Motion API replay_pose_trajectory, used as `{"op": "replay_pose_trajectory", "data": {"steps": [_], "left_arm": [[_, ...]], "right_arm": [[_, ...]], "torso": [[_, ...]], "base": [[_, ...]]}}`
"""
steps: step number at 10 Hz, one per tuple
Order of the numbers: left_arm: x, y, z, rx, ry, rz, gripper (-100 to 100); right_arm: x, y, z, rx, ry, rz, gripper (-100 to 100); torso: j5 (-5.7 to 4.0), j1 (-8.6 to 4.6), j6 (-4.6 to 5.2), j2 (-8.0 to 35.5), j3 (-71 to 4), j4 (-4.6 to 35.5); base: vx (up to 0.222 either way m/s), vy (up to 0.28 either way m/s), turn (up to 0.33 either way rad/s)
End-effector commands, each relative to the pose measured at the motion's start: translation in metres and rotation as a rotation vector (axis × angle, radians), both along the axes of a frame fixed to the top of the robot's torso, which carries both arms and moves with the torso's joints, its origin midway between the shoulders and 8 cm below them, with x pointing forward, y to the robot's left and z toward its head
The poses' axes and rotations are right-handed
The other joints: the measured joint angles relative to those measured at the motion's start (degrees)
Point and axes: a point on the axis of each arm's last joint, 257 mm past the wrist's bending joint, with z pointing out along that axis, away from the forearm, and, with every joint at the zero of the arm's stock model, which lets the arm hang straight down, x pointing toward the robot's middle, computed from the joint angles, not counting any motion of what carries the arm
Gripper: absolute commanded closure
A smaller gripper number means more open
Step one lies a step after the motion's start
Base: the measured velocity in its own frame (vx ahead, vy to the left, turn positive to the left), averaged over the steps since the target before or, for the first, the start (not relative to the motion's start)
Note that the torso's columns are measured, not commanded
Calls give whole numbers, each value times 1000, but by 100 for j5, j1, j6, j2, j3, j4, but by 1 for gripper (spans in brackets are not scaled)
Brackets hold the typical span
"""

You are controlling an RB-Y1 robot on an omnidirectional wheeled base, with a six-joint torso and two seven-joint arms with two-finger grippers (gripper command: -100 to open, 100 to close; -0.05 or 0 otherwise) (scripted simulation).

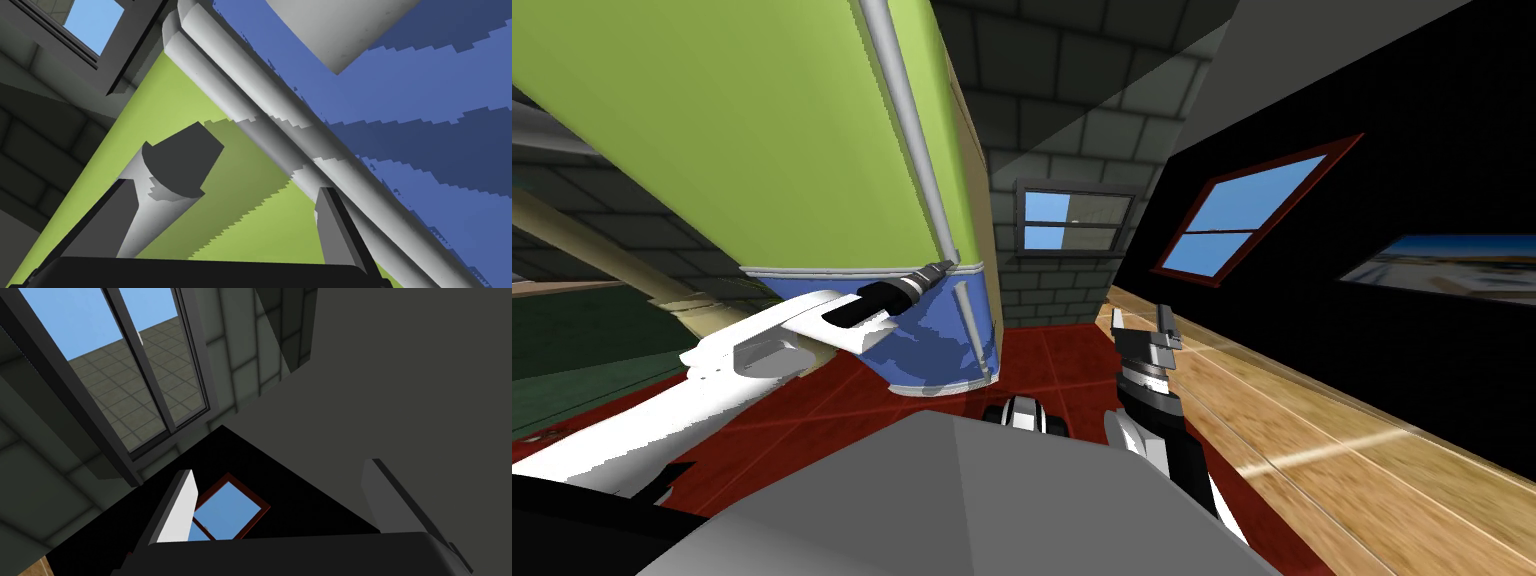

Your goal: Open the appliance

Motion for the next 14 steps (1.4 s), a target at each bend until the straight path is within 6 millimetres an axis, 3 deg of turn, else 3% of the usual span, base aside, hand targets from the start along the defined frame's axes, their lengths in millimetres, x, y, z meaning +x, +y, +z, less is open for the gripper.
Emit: {"op": "replay_pose_trajectory", "data": {"steps": [1,4,5,6,11,12,14], "left_arm": [[-3,0,13,29,-1,20,-100],[-7,-6,25,39,-3,23,-100],[-7,-6,21,39,-4,19,-100],[-7,-5,21,39,-4,21,100],[-11,-60,27,43,-15,-144,100],[-11,-60,27,43,-15,-144,100],[-15,-81,28,42,-16,-208,100]], "right_arm": [[0,0,0,0,0,0,0],[0,0,0,0,0,0,0],[0,0,0,0,0,0,0],[0,0,0,0,0,0,0],[0,0,0,0,0,0,0],[0,0,0,0,0,0,0],[0,0,0,0,0,0,0]], "torso": [[0,1,1,4,2,2],[2,4,-1,0,0,-1],[3,12,0,-22,-12,-5],[3,6,0,-9,-7,-4],[31,86,-53,64,41,39],[30,88,-65,48,28,40],[16,71,-60,24,7,39]], "base": [[39,-39,-20],[56,-18,-21],[64,9,-5],[10,0,-13],[-304,166,-87],[-270,75,-31],[-287,120,-28]]}}
